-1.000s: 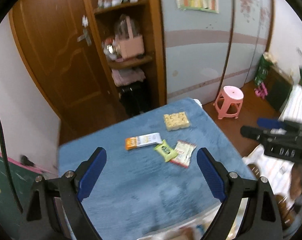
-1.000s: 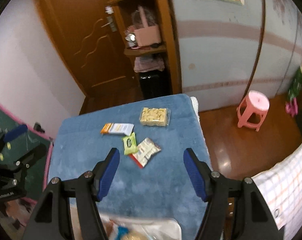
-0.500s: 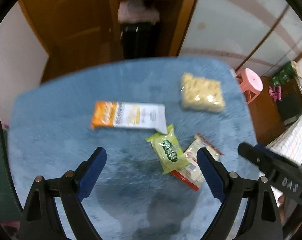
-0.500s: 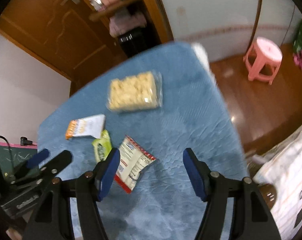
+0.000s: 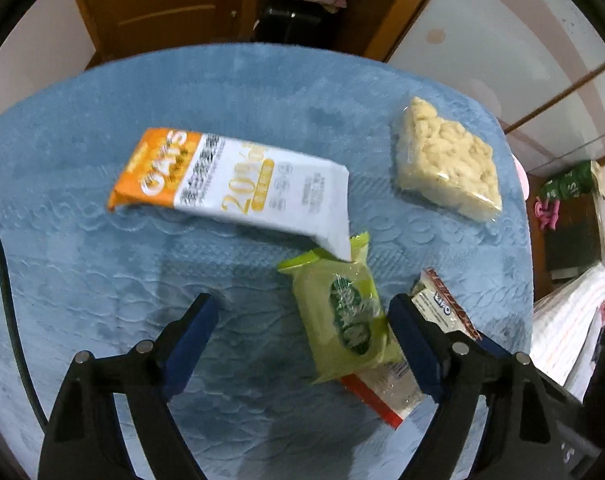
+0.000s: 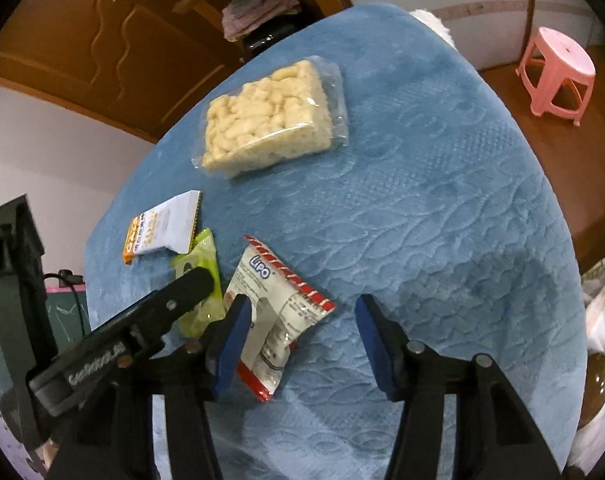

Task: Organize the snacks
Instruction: 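Grasp and lift the green pack with the left tool while the right tool grasps the white LIPO pack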

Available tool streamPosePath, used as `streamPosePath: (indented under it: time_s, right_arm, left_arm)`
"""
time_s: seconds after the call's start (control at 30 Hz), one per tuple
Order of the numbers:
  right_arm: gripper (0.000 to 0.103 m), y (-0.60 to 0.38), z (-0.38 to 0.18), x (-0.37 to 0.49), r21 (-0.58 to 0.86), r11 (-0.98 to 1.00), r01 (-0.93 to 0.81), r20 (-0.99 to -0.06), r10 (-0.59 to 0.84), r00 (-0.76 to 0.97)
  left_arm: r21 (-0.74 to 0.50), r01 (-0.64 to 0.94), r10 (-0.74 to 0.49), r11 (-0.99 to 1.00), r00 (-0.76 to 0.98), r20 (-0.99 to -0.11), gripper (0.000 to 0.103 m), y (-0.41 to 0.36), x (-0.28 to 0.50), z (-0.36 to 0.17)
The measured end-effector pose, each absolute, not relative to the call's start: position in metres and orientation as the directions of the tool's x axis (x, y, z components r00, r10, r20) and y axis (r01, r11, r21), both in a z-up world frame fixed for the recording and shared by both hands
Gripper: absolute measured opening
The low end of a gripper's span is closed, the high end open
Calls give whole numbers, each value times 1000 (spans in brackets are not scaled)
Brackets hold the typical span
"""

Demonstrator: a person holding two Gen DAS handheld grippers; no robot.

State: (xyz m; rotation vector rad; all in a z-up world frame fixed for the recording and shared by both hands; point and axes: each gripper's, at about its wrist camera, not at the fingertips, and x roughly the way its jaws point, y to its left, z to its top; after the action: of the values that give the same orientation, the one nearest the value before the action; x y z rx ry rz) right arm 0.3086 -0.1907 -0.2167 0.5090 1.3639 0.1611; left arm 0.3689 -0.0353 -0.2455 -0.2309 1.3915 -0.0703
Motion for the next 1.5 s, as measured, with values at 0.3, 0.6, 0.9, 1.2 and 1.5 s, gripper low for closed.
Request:
streamPosePath:
  time_s: [0.3, 0.6, 0.9, 1.2, 1.5]
  right_arm:
    - [27, -186, -223, 305, 500, 849, 171, -856, 455, 245]
    - [12, -173, -200, 297, 459, 884, 88, -858, 416, 302]
    - [9, -171, -148, 270, 443, 896, 33, -834, 398, 383]
    - [8, -177, -67, 219, 408, 911, -59, -780, 382, 496]
    - [8, -177, 26, 151, 377, 909, -178, -690, 403, 601]
  left_arm:
    - [-146, -78, -126, 986, 225, -966, 69, -54, 363, -251]
    - [-169, -75, -146, 983, 248, -958, 37, -37, 354, -228]
    - [-104, 31, -109, 994, 341, -934, 37, -42, 317, -154]
    - [-53, 135, -109, 989, 452, -885, 37, -42, 258, -67]
    - [-7, 202, -111, 979, 508, -855, 37, -35, 186, 1]
